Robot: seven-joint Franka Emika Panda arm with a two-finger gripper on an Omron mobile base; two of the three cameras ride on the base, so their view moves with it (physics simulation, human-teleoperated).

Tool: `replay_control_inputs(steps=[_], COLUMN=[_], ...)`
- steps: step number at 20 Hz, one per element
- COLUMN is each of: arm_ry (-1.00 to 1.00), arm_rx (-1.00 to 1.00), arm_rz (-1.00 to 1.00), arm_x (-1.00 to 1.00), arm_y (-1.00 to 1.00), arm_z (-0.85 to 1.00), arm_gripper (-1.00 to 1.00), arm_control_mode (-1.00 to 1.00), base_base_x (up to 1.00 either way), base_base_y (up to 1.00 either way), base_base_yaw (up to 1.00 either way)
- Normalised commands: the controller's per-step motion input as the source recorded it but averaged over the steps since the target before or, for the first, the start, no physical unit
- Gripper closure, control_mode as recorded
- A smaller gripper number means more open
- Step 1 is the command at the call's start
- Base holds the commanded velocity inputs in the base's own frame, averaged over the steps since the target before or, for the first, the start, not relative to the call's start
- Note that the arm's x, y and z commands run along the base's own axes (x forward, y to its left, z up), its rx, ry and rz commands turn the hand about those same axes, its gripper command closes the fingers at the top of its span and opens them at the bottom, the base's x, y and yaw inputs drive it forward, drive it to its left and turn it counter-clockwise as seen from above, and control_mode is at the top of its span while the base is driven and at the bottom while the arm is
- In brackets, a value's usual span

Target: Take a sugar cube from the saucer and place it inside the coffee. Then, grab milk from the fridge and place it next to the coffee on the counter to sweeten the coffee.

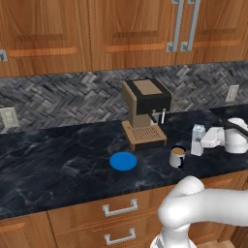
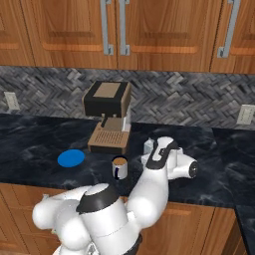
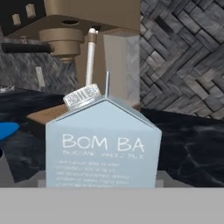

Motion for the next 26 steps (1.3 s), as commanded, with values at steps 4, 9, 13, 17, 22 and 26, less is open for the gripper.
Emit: replay_control_inputs(steps=[4,9,13,17,22,26], arm_ry=[-0.02,-0.06,-0.04,-0.05,-0.02,-0.04], arm_rx=[-0.02,-0.04,-0.03,0.0,-0.01,-0.07], arm_rz=[0.01,0.0,0.0,0.0,0.0,0.01], arm_x=[-0.44,-0.35,-0.02,0.0,-0.21,-0.78], arm_y=[0.0,0.0,0.0,0.0,0.0,0.0], arm_z=[0.0,0.0,0.09,0.53,0.68,0.46], arm_gripper=[-1.0,-1.0,-1.0,-1.0,-1.0,-1.0], arm_control_mode=[-1.0,-1.0,-1.0,-1.0,-1.0,-1.0], base_base_x=[0.0,0.0,0.0,0.0,0.0,0.0], base_base_y=[0.0,0.0,0.0,0.0,0.0,0.0], base_base_yaw=[0.0,0.0,0.0,0.0,0.0,0.0])
